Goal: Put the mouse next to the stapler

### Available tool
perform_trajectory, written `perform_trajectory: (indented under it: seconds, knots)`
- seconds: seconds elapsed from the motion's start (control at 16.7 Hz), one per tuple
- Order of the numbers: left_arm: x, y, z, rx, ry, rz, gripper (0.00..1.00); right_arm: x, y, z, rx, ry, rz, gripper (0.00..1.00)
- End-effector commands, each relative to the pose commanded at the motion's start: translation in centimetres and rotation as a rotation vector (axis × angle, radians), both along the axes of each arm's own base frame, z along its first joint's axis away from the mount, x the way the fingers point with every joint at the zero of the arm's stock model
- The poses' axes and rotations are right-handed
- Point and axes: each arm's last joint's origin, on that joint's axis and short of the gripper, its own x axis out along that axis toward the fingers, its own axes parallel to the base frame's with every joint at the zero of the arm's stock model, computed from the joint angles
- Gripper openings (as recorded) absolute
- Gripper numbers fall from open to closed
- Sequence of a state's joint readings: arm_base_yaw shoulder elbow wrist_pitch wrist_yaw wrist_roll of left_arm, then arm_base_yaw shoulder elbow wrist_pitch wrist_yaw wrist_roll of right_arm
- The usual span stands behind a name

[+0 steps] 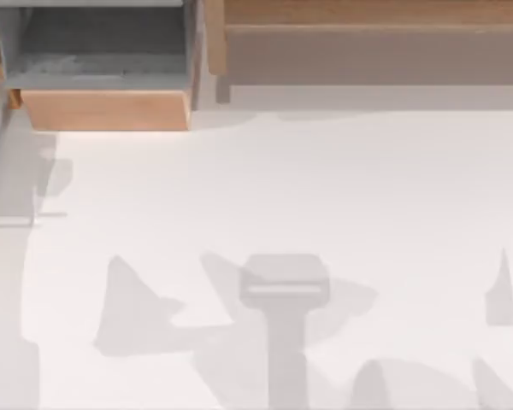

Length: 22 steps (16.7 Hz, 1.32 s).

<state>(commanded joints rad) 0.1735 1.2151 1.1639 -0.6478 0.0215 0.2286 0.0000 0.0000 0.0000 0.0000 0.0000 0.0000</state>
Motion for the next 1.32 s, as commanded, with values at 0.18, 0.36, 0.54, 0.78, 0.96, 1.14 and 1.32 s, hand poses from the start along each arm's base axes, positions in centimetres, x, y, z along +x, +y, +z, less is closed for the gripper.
perform_trajectory:
  seconds: [0.18, 0.36, 0.54, 0.78, 0.96, 1.14, 1.32]
  knots:
    - [6.3, 2.8, -0.3, -0.002, 0.194, 0.007, 1.0, 0.0, 0.0, 0.0, 0.0, 0.0, 0.0, 1.0]
    - [12.1, 6.1, -2.8, -0.02, 0.378, 0.004, 1.0, 0.0, 0.0, 0.0, 0.0, 0.0, 0.0, 1.0]
    - [16.6, 9.2, -6.7, -0.048, 0.538, -0.009, 1.0, 0.0, 0.0, 0.0, 0.0, 0.0, 0.0, 1.0]
    - [20.4, 12.2, -12.3, -0.085, 0.693, -0.038, 1.0, 0.0, 0.0, 0.0, 0.0, 0.0, 0.0, 1.0]
    - [22.0, 13.0, -15.3, -0.098, 0.753, -0.068, 1.0, 0.0, 0.0, 0.0, 0.0, 0.0, 0.0, 1.0]
    - [23.0, 13.0, -16.6, -0.095, 0.767, -0.094, 1.0, 0.0, 0.0, 0.0, 0.0, 0.0, 0.0, 1.0]
    - [23.2, 12.9, -16.7, -0.092, 0.766, -0.1, 1.0, 0.0, 0.0, 0.0, 0.0, 0.0, 0.0, 1.0]
